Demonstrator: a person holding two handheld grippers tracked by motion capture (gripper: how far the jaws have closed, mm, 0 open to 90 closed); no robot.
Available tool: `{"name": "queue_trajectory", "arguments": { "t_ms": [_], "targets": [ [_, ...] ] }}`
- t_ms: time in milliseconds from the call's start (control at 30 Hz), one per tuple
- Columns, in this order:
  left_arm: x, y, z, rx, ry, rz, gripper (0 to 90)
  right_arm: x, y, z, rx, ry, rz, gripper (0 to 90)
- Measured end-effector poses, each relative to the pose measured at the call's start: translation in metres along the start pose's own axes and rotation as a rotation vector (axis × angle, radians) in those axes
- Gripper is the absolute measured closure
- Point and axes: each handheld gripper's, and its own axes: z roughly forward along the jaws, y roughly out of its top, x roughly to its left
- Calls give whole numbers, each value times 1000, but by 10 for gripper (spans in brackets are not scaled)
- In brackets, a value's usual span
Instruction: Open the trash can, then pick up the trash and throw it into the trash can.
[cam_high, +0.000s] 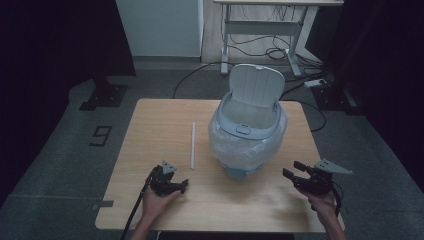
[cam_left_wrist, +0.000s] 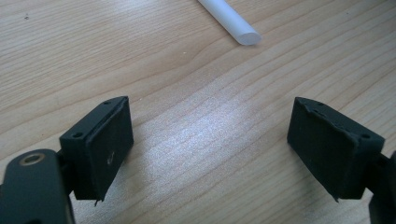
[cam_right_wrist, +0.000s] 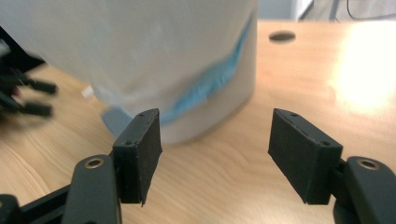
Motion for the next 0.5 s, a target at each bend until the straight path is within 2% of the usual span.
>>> {"name": "queue_trajectory", "arguments": {
  "t_ms": [300, 500],
  "targets": [
    [0, 0, -1, 0, 2, -1, 139, -4, -8, 0, 5, -28, 12, 332],
    [0, 0, -2, 10, 13, -12, 152, -11, -20, 1, 40, -30, 35, 332]
  ]
}}
